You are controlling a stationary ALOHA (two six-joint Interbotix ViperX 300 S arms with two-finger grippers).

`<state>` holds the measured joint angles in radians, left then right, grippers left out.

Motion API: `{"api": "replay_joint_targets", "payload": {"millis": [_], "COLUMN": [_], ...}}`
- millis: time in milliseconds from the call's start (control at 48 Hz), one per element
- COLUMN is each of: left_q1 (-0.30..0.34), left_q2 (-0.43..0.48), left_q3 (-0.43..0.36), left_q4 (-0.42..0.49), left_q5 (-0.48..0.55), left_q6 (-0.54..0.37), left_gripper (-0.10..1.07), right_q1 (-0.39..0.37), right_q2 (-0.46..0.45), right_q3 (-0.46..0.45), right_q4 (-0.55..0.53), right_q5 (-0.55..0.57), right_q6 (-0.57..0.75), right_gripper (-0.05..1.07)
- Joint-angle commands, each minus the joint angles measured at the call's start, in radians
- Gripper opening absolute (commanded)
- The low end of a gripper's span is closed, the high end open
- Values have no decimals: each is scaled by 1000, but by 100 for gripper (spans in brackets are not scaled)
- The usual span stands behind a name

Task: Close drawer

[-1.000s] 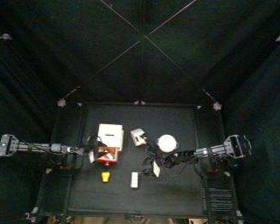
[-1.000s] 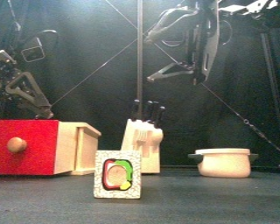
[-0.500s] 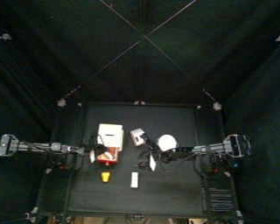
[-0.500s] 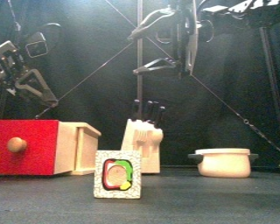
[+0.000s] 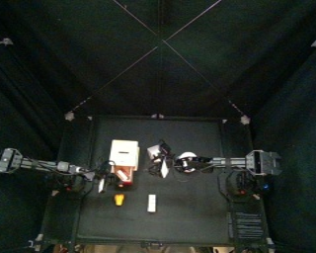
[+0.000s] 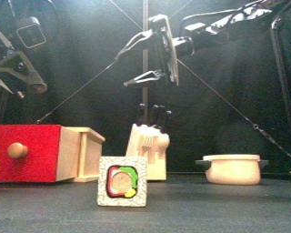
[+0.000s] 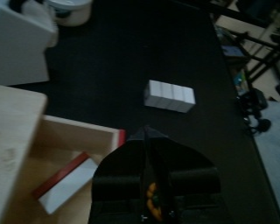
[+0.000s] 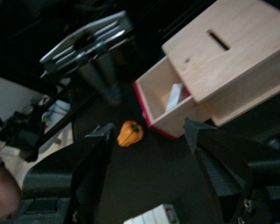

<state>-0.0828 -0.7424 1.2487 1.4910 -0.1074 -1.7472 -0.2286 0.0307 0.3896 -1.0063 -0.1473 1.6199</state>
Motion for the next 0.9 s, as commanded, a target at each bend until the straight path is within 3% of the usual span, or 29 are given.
{"api": "replay_joint_targets", "payload": {"millis": [0, 292, 542, 625, 875], "left_q1": [-12, -17, 14, 32, 52], "left_q2": [25, 112, 118, 120, 118], "left_q3": [-9, -3, 26, 35, 46], "left_q4": [-9, -23, -41, -60, -106], "left_q5": [-2, 0, 14, 26, 37], "left_q6": [2, 2, 2, 2, 3], "left_gripper": [45, 45, 45, 45, 45], "right_q1": [-48, -129, -146, -149, -176], "right_q2": [34, 224, 325, 337, 368], "right_q3": [-87, -278, -380, -393, -414], "right_q4": [-5, -8, -37, -43, -31], "right_q5": [-6, -8, -2, 5, 32], "right_q6": [-3, -3, -3, -3, -2], "right_gripper": [94, 94, 92, 85, 50]}}
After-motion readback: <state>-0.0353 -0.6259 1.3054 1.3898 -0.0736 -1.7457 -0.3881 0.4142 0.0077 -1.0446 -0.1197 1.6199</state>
